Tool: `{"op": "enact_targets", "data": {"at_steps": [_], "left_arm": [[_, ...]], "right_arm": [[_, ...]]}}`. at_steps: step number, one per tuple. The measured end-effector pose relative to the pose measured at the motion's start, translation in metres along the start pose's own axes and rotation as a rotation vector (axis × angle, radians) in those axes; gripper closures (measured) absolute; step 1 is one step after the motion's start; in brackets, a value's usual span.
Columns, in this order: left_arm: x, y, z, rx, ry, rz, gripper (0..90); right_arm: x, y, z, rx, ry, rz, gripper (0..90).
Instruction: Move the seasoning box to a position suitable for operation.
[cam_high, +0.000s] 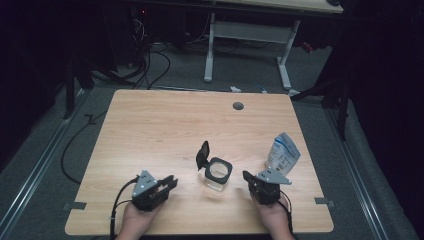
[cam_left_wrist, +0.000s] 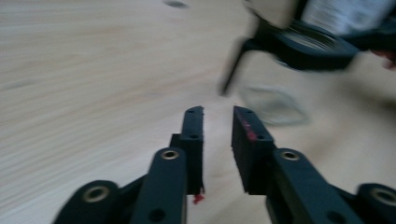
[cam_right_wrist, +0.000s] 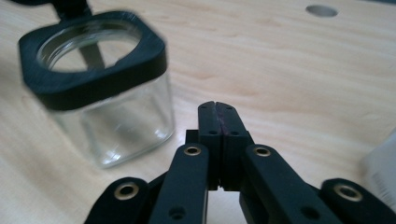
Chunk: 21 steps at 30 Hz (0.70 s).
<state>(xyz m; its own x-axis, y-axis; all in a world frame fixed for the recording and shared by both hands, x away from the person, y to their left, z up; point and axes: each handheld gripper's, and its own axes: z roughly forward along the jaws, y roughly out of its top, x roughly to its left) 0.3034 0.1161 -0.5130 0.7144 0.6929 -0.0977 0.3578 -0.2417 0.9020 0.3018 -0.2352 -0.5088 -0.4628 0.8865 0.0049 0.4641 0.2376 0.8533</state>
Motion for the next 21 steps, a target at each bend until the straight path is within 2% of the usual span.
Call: {"op": "enact_targets", "data": {"at_steps": [2,3,6,8,9,12,14,17,19,21], "left_arm": [[-0.008,0.002,0.011,0.006,0.008,0.015,88.0],[-0.007,0.003,0.023,0.018,0.003,-0.014,89.9],[-0.005,0.007,0.050,0.040,-0.015,-0.044,90.0],[-0.009,0.012,0.064,0.041,-0.022,-0.039,90.0],[-0.011,0.015,0.067,0.041,-0.026,-0.038,90.0],[-0.014,0.025,0.077,0.050,-0.001,-0.028,90.0],[-0.014,0.030,0.082,0.053,0.025,-0.027,90.0],[-0.011,0.033,0.087,0.053,0.039,-0.029,90.0],[-0.008,0.034,0.089,0.042,0.037,-0.052,90.0],[-0.007,0.033,0.087,0.045,0.034,-0.049,90.0]], "right_arm": [[0.007,-0.007,0.001,0.009,0.003,0.005,89.9],[0.010,-0.009,0.002,0.011,0.006,0.003,89.8],[0.019,-0.010,0.001,0.002,0.022,-0.020,89.1],[0.022,-0.011,0.001,0.000,0.027,-0.029,88.8],[0.022,-0.011,0.002,-0.008,0.034,-0.025,88.8],[0.022,-0.012,0.005,-0.008,0.051,-0.019,88.8],[0.022,-0.013,0.007,-0.006,0.061,-0.018,88.2],[0.021,-0.012,0.007,-0.018,0.069,-0.016,88.2],[0.020,-0.012,0.005,-0.022,0.065,-0.011,87.5],[0.018,-0.012,0.003,-0.031,0.062,-0.012,86.5]]}}
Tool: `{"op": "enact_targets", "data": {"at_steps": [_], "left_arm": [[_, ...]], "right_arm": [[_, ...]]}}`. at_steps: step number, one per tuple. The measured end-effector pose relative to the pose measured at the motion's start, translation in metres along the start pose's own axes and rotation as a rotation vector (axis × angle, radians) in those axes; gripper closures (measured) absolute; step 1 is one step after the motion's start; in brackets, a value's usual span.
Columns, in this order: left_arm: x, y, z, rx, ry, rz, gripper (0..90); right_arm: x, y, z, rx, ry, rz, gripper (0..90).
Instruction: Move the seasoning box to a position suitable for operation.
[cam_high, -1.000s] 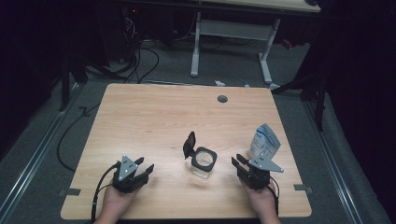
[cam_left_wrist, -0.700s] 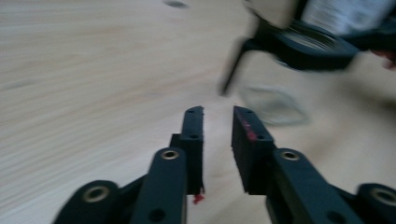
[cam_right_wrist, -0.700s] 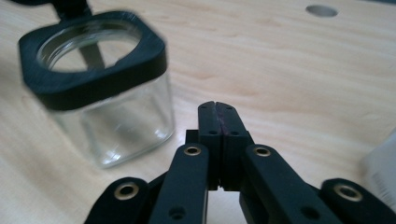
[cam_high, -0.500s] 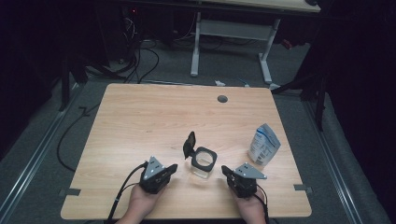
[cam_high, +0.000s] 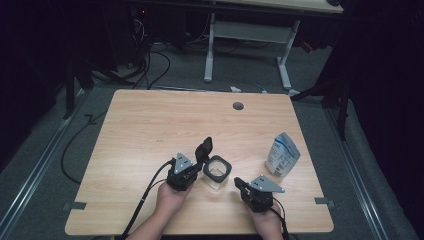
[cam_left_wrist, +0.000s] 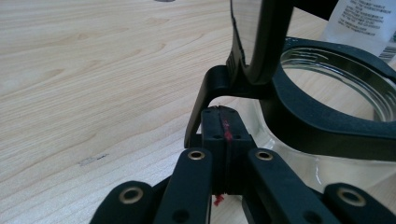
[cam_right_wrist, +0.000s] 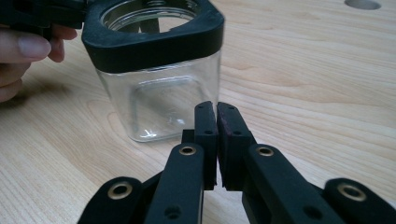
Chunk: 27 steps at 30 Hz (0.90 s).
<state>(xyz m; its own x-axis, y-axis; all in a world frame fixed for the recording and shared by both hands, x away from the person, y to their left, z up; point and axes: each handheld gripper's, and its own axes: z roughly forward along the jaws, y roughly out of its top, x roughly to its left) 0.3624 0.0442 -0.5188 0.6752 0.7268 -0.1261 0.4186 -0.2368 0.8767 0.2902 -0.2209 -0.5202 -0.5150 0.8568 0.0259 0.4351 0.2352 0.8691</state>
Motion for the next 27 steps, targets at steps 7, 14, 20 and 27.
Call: {"op": "enact_targets", "data": {"at_steps": [7,14,20,27], "left_arm": [[0.028,-0.014,-0.039,-0.033,0.055,0.009,83.3],[0.050,-0.039,-0.071,0.046,0.129,0.086,61.0],[0.056,-0.041,-0.076,0.051,0.122,0.066,48.7],[0.048,-0.044,-0.087,0.012,0.118,0.063,46.0]], "right_arm": [[-0.015,-0.004,-0.013,-0.003,-0.071,0.010,78.8],[-0.036,-0.016,-0.025,0.009,-0.138,0.055,71.5],[-0.045,-0.024,-0.040,-0.015,-0.199,0.074,66.4],[-0.057,-0.030,-0.066,-0.040,-0.234,0.070,60.3]]}}
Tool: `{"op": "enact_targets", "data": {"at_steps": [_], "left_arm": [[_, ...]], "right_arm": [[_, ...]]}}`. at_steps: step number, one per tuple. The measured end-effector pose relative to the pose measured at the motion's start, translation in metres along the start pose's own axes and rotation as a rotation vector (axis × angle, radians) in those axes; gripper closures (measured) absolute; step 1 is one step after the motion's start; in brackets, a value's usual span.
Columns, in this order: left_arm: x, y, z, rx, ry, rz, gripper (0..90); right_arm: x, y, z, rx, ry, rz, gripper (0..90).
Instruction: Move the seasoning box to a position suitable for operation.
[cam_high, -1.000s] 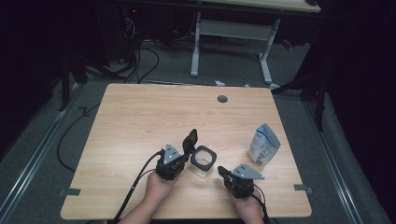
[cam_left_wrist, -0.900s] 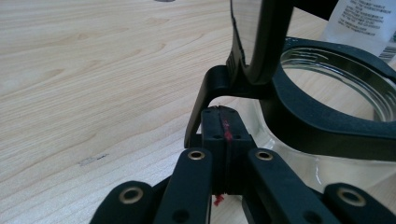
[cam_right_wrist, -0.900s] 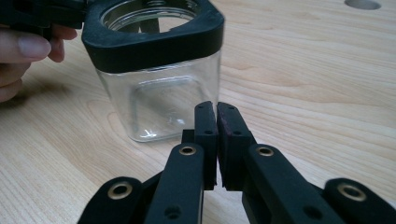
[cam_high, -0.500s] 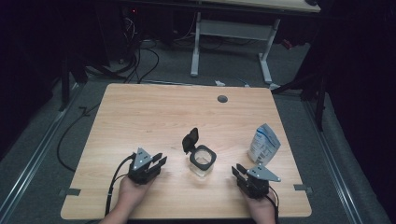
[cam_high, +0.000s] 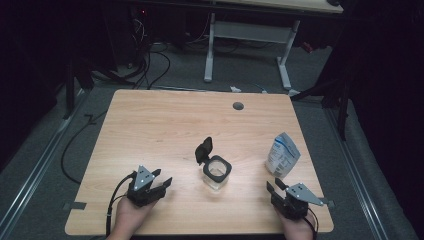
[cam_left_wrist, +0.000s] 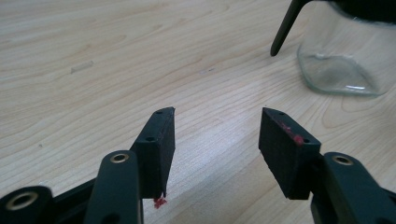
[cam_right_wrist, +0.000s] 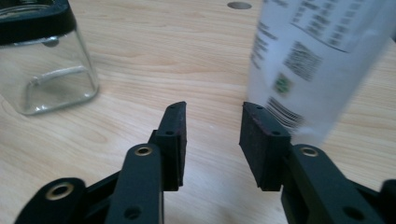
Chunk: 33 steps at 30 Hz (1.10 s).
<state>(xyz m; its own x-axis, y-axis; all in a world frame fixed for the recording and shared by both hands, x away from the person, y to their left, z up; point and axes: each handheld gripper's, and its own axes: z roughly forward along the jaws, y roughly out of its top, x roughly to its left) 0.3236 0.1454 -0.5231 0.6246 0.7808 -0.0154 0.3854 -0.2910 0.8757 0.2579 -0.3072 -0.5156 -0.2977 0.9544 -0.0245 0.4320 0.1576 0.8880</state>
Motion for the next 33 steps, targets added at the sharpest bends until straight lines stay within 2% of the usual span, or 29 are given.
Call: {"op": "enact_targets", "data": {"at_steps": [4,6,9,11,13,15,17,19,20,26,33], "left_arm": [[-0.002,0.000,-0.004,-0.036,0.017,0.027,45.0],[-0.001,0.001,-0.004,-0.046,0.018,0.017,44.7],[0.001,0.000,-0.003,-0.047,0.012,0.011,44.4],[0.001,-0.001,-0.002,-0.037,0.014,0.017,44.2],[0.003,-0.002,-0.002,-0.036,0.010,0.005,44.1],[0.005,-0.004,-0.004,-0.033,0.004,-0.005,44.2],[0.005,-0.005,-0.006,-0.031,0.009,0.005,44.2],[0.006,-0.005,-0.008,-0.041,0.013,0.006,44.2],[0.006,-0.005,-0.009,-0.043,0.013,0.003,44.2],[0.009,-0.007,-0.010,-0.041,0.014,-0.009,44.2],[0.007,-0.006,-0.010,-0.040,0.009,-0.004,44.1]], "right_arm": [[-0.017,-0.007,-0.008,-0.022,-0.021,0.035,59.7],[-0.025,-0.009,-0.009,-0.029,-0.031,0.052,59.2],[-0.034,-0.008,-0.008,-0.055,-0.052,0.052,59.0],[-0.039,-0.005,-0.005,-0.055,-0.059,0.060,59.1],[-0.045,0.000,-0.002,-0.065,-0.056,0.077,59.8],[-0.049,0.005,0.000,-0.071,-0.052,0.067,61.9],[-0.053,0.009,0.003,-0.068,-0.052,0.051,65.0],[-0.055,0.013,0.004,-0.077,-0.037,0.052,69.2],[-0.055,0.015,0.005,-0.087,-0.034,0.035,69.3],[-0.057,0.026,0.010,-0.089,-0.015,0.025,71.0],[-0.058,0.018,0.018,-0.095,0.003,0.058,73.8]]}}
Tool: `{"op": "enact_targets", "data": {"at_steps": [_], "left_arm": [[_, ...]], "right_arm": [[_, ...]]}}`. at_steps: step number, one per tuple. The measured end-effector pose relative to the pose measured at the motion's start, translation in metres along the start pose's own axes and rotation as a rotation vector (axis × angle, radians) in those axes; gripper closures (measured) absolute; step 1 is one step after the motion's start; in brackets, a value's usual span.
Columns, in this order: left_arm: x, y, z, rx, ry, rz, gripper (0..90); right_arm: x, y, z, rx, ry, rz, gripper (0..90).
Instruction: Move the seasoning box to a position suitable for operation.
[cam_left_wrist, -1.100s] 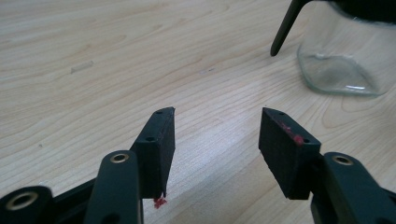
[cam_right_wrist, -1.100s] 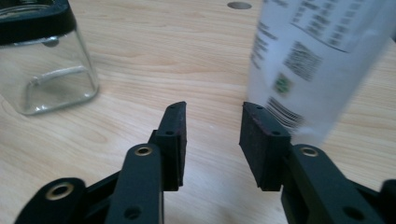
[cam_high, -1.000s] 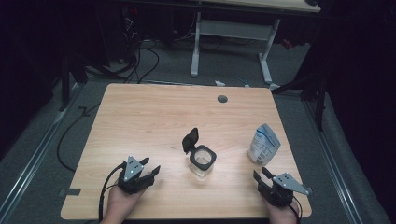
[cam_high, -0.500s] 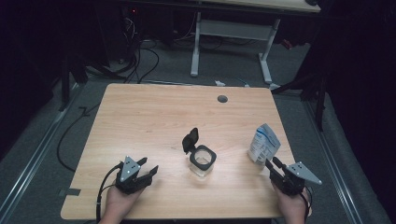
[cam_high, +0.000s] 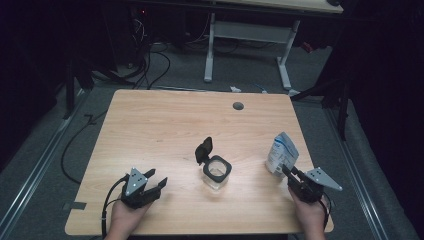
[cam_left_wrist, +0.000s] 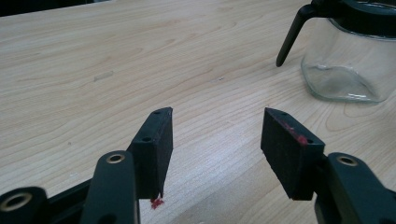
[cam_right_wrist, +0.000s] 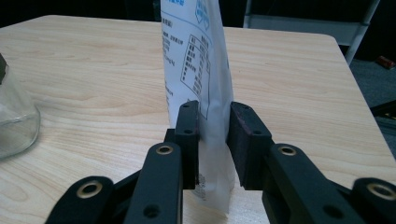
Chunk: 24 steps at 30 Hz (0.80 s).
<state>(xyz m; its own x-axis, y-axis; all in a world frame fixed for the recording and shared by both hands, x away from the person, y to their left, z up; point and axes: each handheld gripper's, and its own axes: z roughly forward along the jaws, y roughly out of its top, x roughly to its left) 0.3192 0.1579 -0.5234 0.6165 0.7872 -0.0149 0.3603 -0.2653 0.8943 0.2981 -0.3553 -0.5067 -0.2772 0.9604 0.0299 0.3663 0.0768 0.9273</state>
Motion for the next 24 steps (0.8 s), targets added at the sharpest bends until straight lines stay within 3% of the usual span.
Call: {"op": "enact_targets", "data": {"at_steps": [10,18,24], "left_arm": [[-0.0027,0.0005,0.0029,0.004,-0.007,0.006,44.0],[-0.0021,-0.0001,0.0031,0.010,-0.009,0.001,44.0],[-0.0017,0.0002,0.0030,0.006,-0.020,-0.009,43.8]], "right_arm": [[0.0020,0.0000,0.0005,0.001,-0.003,-0.020,80.8],[0.0025,0.0054,0.0030,-0.032,-0.002,-0.014,76.1],[0.0023,0.0072,0.0038,-0.024,-0.003,-0.020,83.4]]}}
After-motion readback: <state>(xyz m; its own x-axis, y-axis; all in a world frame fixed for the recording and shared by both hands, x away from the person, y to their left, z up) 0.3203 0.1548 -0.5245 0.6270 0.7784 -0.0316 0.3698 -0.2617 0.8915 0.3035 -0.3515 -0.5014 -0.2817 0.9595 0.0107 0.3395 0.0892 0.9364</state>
